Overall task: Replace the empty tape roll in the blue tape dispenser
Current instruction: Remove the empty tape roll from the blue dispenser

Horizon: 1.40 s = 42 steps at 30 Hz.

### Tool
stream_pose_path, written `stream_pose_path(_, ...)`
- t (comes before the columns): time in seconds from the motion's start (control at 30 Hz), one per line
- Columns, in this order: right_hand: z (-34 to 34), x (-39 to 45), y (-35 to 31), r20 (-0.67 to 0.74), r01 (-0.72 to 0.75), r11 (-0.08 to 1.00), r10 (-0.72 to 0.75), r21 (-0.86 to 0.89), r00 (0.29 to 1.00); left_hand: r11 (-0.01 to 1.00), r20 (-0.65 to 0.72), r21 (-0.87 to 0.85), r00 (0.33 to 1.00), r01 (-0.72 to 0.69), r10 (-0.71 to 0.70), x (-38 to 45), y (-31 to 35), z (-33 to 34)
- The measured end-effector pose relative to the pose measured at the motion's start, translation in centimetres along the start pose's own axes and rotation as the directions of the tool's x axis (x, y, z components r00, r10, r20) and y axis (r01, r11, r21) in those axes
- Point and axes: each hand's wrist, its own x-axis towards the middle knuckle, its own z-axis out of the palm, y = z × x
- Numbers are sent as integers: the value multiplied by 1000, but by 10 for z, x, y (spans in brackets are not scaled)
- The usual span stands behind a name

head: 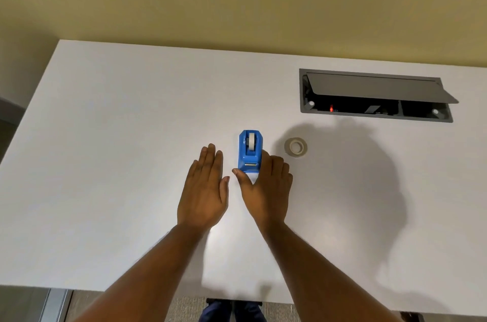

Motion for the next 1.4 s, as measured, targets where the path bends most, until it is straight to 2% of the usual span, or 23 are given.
stream_pose_path(0.13,4,-1,0,-26,25,999,-26,-37,999,998,-34,-56,999,18,-20,0,0,-1)
stream_pose_path(0.2,5,-1,1,-23,23,998,-24,-50,999,990,-75,-126,994,64,-74,5,5,-4)
stream_pose_path(0.27,5,-1,0,-17,16,998,-17,-57,1000,956,-118,-262,978,134,-169,15,13,-10)
stream_pose_path(0.33,4,-2,0,-11,14,997,-15,-70,1000,870,-92,-460,965,179,-247,31,23,-20)
stream_pose_path(0.37,4,-2,0,-8,17,997,-17,-77,1000,827,-63,-535,968,173,-244,38,28,-25)
stream_pose_path(0.43,5,-2,1,0,16,996,-16,-87,1000,799,-13,-590,988,114,-151,52,35,-35)
stream_pose_path(0.53,6,-2,1,3,-1,995,1,-97,1000,828,51,-561,998,-2,38,71,42,-49)
stream_pose_path(0.63,6,-2,1,5,-5,996,6,-89,1000,893,94,-438,983,-103,159,86,42,-55)
stream_pose_path(0.87,7,-3,1,-3,-6,995,6,-100,1000,925,40,-257,953,-279,299,99,44,-57)
stream_pose_path(1.23,7,-3,2,6,8,995,-8,-96,1000,897,27,-385,969,-217,246,99,47,-63)
stream_pose_path(1.4,5,-2,0,-2,17,996,-17,-92,1000,835,-58,-535,991,-131,118,88,48,-65)
